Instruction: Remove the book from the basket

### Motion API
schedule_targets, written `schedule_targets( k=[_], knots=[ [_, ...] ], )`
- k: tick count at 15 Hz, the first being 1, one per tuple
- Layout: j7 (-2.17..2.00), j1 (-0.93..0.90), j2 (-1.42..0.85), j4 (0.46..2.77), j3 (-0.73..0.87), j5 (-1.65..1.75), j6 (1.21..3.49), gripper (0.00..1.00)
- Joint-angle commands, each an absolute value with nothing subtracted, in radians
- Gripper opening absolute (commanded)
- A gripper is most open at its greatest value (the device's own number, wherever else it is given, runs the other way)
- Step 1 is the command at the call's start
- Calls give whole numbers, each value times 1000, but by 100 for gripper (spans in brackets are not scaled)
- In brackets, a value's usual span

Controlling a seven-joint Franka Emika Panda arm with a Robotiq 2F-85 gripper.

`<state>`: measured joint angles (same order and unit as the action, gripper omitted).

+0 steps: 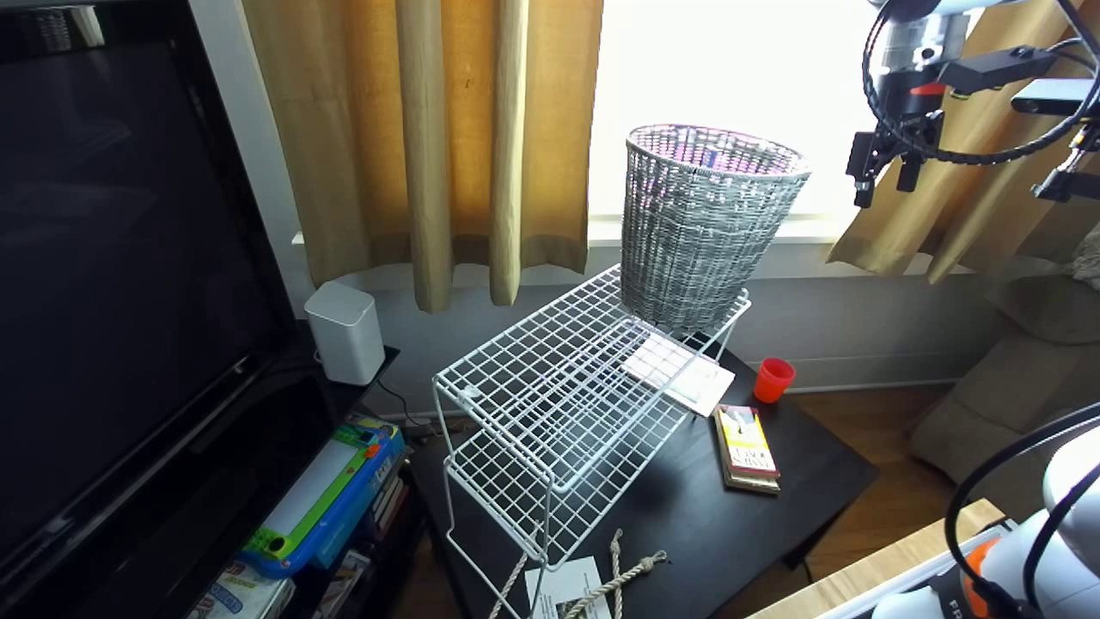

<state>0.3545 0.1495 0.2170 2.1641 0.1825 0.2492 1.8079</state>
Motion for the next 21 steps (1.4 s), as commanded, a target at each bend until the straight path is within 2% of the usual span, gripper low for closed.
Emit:
schedule_targets(
  k=[1, 5, 11, 21],
  knots=[
    [362, 140, 292, 2124, 167, 272, 1723, 100],
    [250, 128, 320, 2032, 145, 207, 1676, 100],
    [-94, 117, 231, 1900, 102, 38, 1679, 100],
    [-209, 114, 190, 1905, 96, -35, 1770, 100]
  ],
)
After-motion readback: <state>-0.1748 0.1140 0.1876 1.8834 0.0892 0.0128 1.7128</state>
